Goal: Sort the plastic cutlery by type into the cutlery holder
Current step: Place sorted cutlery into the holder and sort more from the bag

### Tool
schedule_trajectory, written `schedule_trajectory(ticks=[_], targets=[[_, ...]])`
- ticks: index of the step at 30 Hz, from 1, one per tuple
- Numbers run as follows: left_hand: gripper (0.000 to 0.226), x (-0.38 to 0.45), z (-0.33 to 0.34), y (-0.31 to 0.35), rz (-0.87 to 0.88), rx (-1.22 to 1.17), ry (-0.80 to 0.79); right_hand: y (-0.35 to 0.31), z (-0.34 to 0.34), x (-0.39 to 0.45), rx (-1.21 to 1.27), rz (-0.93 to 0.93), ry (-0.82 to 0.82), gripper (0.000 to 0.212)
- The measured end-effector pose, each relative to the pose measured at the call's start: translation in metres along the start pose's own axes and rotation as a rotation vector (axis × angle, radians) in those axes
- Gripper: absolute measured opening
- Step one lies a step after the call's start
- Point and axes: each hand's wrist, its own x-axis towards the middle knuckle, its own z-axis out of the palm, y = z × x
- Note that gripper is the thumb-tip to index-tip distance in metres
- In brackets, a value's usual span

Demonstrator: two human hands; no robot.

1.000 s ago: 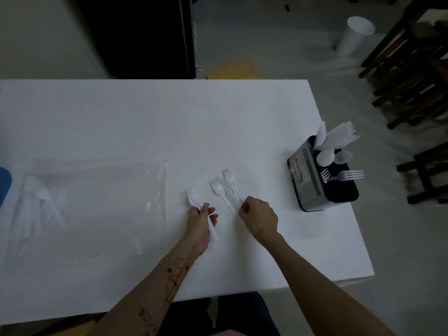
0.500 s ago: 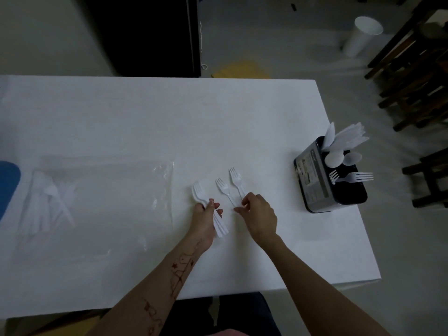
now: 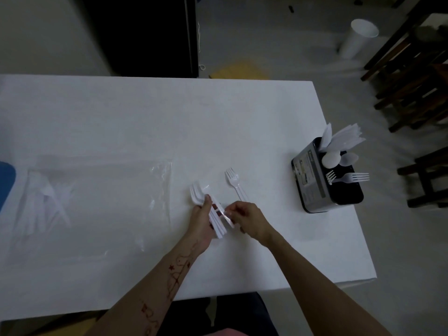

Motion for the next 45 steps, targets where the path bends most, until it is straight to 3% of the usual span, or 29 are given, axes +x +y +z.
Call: schedule_trajectory(ticks=[3,7,9,18,20,23,26,30,33,37,40,45], targets=[[0.021,-0.003,0.003,0.001,0.026,-0.037,0.007,0.001,0.003,0.0,0.018,0.033,-0.004,0.011],[0.014,-0.002,0.0,0.0,0.08,-0.012,0.075,0.005,0.001,0.008,-0.24,0.081,0.421,0.029],[0.016,-0.001,-0.003,0.0,0.088,-0.005,0.085,0.009,-0.002,0.01,-0.467,0.101,0.516,0.033],[0.016,-0.002,-0.003,-0.007,0.079,0.038,0.047,0.017,-0.011,0.011,-0.799,0.034,0.495,0.013],[0.012,-0.002,0.0,-0.007,0.091,0.052,0.055,0.018,-0.012,0.008,-0.588,-0.065,0.442,0.012],[0.015,-0.002,0.002,-0.006,0.085,0.059,0.027,0.012,-0.011,-0.002,-0.118,-0.1,0.196,0.009],[0.023,-0.001,0.003,-0.004,0.074,0.071,0.008,0.009,-0.008,-0.007,0.083,-0.042,0.026,0.013],[0.029,-0.002,0.003,-0.002,0.077,0.068,-0.007,0.005,-0.008,-0.009,0.192,0.025,-0.052,0.011],[0.023,-0.001,-0.001,-0.002,0.145,0.178,0.005,0.002,-0.009,-0.004,0.113,0.07,0.066,0.018],[0.015,-0.002,0.0,-0.003,0.145,0.107,0.023,0.008,-0.011,0.011,-0.35,0.118,0.552,0.023],[0.015,-0.003,0.0,-0.003,0.106,0.107,-0.016,0.017,-0.013,0.015,-0.559,0.129,0.559,0.029],[0.017,-0.003,-0.003,-0.004,0.084,0.148,-0.021,0.025,-0.017,0.015,-0.624,0.014,0.492,0.012]])
